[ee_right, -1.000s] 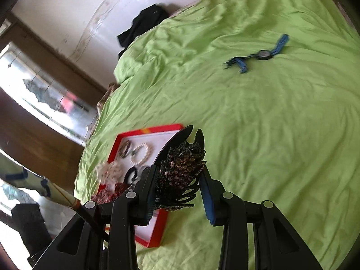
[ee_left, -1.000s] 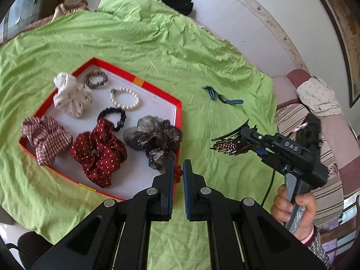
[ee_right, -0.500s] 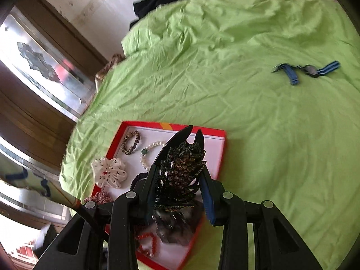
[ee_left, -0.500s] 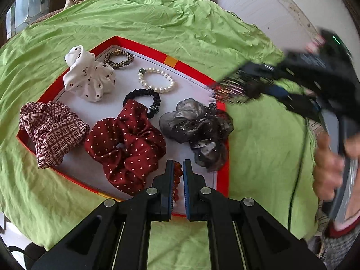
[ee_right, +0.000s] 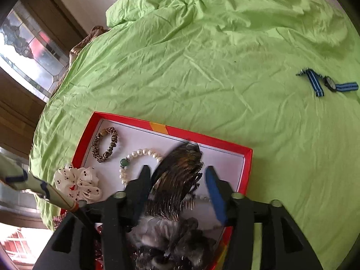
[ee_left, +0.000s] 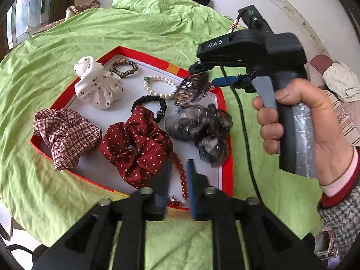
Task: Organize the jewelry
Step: 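Carry the clip and amber bracelet into the red box and open both tools, then withdraw both open tools from the red box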
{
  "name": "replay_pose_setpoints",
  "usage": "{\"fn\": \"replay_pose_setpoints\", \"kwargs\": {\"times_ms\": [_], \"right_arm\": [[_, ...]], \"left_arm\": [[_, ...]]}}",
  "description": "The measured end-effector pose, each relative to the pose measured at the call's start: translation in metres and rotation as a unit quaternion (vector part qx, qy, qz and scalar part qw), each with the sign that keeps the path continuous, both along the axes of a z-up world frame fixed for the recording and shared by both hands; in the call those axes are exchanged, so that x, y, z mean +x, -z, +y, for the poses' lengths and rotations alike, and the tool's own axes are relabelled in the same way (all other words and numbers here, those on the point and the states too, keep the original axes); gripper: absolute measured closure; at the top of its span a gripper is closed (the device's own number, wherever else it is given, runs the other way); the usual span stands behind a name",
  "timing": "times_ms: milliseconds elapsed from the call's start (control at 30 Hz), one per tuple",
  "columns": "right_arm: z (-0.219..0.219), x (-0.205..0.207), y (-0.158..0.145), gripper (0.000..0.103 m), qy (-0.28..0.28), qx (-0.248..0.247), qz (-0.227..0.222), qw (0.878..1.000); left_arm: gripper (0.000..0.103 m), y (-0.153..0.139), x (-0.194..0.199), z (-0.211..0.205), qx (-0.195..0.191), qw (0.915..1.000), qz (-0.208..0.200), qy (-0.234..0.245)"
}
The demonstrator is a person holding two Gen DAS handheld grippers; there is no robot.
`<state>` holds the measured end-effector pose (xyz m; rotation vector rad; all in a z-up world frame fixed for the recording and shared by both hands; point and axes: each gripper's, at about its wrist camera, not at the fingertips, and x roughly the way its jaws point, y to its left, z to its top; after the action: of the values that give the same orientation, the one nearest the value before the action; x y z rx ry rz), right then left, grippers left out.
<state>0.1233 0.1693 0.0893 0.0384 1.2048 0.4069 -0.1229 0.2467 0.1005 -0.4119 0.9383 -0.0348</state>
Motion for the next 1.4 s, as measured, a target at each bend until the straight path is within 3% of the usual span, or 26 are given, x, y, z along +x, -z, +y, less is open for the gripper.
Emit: {"fn": "replay_pose_setpoints", "kwargs": {"times_ms": [100, 267, 400, 533, 633, 767, 867, 933, 1000, 1100, 1200, 1400], "right_arm": [[-0.005, -0.006, -0.014, 0.027, -0.002, 0.005, -0.032, 0.999], [-0.016, -0.019, -0.032, 0.026, 0.002, 0.017, -0.06, 0.998], [-0.009, -0.038, -0.025, 0.041, -0.029, 0.005, -0.05, 0.998], [0.003, -0.062, -0.005, 0.055, -0.068, -0.041, -0.047, 0.996], [0.006, -0.077, 0.008, 0.056, -0.085, -0.074, -0.046, 0.993], [-0.003, -0.09, 0.02, 0.055, -0.091, -0.079, -0.021, 0.992], [-0.019, -0.095, 0.008, 0.055, -0.083, -0.032, -0.024, 0.996], [-0.039, -0.096, -0.007, 0.043, -0.053, 0.01, -0.037, 0.998], [-0.06, -0.097, -0.019, 0.04, -0.021, 0.033, -0.052, 0.998], [-0.074, -0.1, -0.019, 0.04, -0.007, 0.006, -0.061, 0.998], [-0.072, -0.099, -0.01, 0.059, -0.006, -0.042, -0.066, 0.997], [-0.057, -0.077, 0.018, 0.06, 0.005, -0.074, -0.049, 0.996]], "left_arm": [[0.068, -0.009, -0.004, 0.0, -0.005, 0.9999, -0.011, -0.004], [0.068, -0.026, -0.012, -0.004, -0.003, 0.9996, -0.028, -0.002], [0.066, -0.04, -0.02, 0.006, 0.014, 0.9989, -0.041, -0.019], [0.063, -0.049, -0.03, 0.028, 0.029, 0.9966, -0.05, -0.058], [0.063, -0.051, -0.037, 0.047, 0.028, 0.9943, -0.05, -0.089], [0.063, -0.05, -0.043, 0.066, 0.021, 0.9918, -0.046, -0.117], [0.063, -0.048, -0.045, 0.07, 0.018, 0.9913, -0.044, -0.123], [0.062, -0.048, -0.047, 0.07, 0.02, 0.9913, -0.045, -0.122], [0.062, -0.048, -0.048, 0.07, 0.021, 0.9912, -0.045, -0.123], [0.061, -0.047, -0.048, 0.068, 0.024, 0.9907, -0.044, -0.126], [0.061, -0.045, -0.049, 0.068, 0.025, 0.9902, -0.041, -0.131], [0.06, -0.045, -0.051, 0.067, 0.03, 0.9899, -0.036, -0.134]]}}
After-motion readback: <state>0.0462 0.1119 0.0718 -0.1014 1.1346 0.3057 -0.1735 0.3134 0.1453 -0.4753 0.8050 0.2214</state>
